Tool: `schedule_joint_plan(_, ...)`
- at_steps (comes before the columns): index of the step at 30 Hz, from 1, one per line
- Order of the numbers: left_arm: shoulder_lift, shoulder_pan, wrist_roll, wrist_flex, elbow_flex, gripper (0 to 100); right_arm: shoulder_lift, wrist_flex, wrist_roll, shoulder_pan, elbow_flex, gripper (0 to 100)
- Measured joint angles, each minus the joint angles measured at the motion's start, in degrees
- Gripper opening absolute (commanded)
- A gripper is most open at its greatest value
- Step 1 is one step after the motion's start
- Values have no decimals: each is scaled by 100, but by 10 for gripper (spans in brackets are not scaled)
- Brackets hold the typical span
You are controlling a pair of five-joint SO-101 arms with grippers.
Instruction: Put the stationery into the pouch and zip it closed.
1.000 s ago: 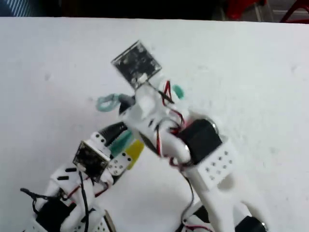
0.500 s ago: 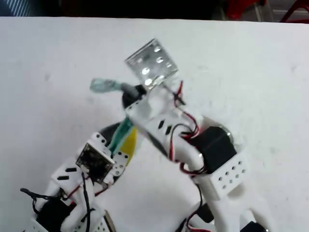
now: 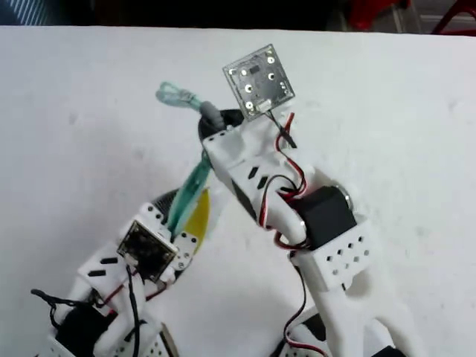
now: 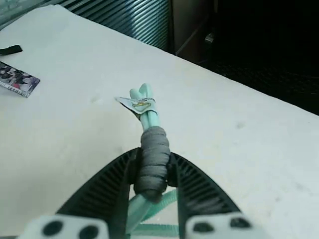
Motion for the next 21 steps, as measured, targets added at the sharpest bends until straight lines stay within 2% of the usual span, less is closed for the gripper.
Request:
schedule_joint_plan(14,18,-9,-18,-9,0,20,-26,-1327,0,510,800,19)
schedule_joint_plan(21,18,-9,-141,-18,0,20,-26,-1582,0,642,888,19)
